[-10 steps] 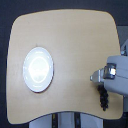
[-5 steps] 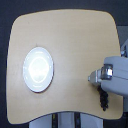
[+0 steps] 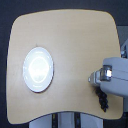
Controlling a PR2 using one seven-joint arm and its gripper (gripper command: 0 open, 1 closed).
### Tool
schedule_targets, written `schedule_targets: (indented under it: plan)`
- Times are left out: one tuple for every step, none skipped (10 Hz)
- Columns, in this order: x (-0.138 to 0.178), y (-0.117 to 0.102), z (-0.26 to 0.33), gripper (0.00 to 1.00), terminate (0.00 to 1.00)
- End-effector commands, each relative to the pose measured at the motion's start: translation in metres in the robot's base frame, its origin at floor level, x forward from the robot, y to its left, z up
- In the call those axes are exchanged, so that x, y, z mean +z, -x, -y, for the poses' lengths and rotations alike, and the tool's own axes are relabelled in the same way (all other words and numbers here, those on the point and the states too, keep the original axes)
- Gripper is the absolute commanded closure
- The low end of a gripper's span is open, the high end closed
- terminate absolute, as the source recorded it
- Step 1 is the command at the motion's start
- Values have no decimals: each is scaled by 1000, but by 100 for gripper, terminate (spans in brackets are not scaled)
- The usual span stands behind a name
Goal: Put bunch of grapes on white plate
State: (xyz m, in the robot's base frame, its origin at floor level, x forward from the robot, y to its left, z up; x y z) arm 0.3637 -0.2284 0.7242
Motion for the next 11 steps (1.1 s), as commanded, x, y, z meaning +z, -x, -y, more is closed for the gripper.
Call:
schedule_targets:
  plan:
    - [2, -5, -9, 100, 0]
    - [3, -5, -10, 100, 0]
    - [4, -5, -11, 100, 0]
    - [7, -7, -11, 100, 0]
    - [9, -7, -11, 100, 0]
    - [12, -8, -11, 100, 0]
    - [15, -8, -11, 100, 0]
    - [17, -8, -11, 100, 0]
    - [20, -8, -11, 100, 0]
    - [25, -8, -12, 100, 0]
    - [32, -9, -12, 100, 0]
